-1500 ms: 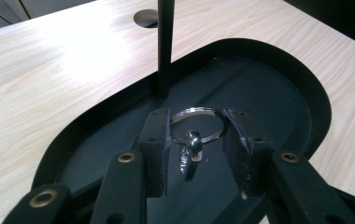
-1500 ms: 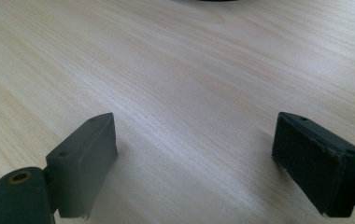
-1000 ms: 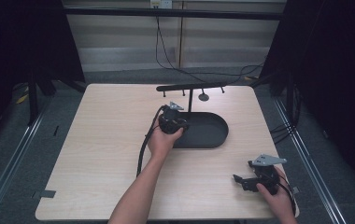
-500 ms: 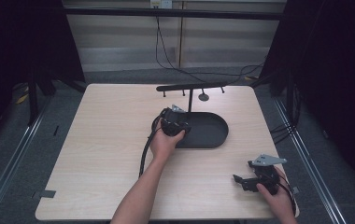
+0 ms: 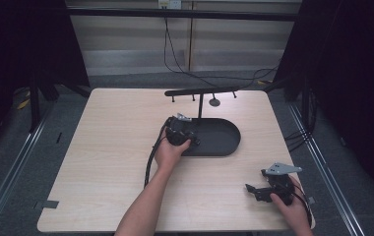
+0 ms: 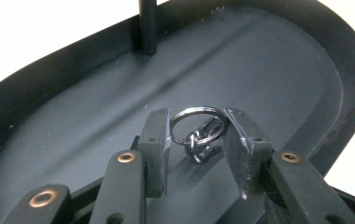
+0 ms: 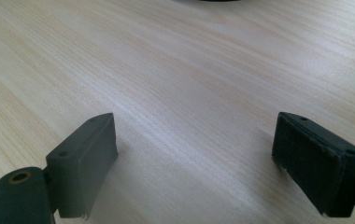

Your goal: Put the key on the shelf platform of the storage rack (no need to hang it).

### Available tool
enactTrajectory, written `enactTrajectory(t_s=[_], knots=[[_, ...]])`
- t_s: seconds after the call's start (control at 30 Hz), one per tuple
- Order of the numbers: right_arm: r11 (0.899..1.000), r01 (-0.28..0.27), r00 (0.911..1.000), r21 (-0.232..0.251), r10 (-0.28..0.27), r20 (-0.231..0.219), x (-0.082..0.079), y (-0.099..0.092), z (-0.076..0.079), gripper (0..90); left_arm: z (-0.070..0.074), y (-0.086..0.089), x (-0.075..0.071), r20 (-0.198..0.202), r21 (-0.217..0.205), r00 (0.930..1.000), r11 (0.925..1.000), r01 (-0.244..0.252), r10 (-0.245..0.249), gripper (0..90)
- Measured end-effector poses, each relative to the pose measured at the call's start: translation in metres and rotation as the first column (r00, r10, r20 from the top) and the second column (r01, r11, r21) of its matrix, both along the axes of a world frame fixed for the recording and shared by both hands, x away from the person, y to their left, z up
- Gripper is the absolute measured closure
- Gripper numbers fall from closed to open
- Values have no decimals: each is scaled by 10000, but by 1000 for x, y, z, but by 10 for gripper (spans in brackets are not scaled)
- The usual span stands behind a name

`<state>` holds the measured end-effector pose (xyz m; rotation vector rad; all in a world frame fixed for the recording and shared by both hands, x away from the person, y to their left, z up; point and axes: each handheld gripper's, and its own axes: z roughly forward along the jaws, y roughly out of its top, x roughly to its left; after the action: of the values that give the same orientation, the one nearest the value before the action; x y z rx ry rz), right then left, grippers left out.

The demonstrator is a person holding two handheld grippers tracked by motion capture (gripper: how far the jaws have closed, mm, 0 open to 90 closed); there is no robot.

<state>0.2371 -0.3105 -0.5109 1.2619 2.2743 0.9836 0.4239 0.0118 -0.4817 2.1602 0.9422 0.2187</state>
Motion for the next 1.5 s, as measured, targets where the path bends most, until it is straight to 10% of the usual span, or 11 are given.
enactTrajectory(t_s=[0.87,1.5], knots=[[10000,-2,10000,-2,2,0,0,0,0,135,-7,6,2,-359,214,9993,9997,-114,121,611],[10000,-2,10000,0,2,0,0,0,0,135,4,18,0,-292,239,9985,9986,-464,471,430]])
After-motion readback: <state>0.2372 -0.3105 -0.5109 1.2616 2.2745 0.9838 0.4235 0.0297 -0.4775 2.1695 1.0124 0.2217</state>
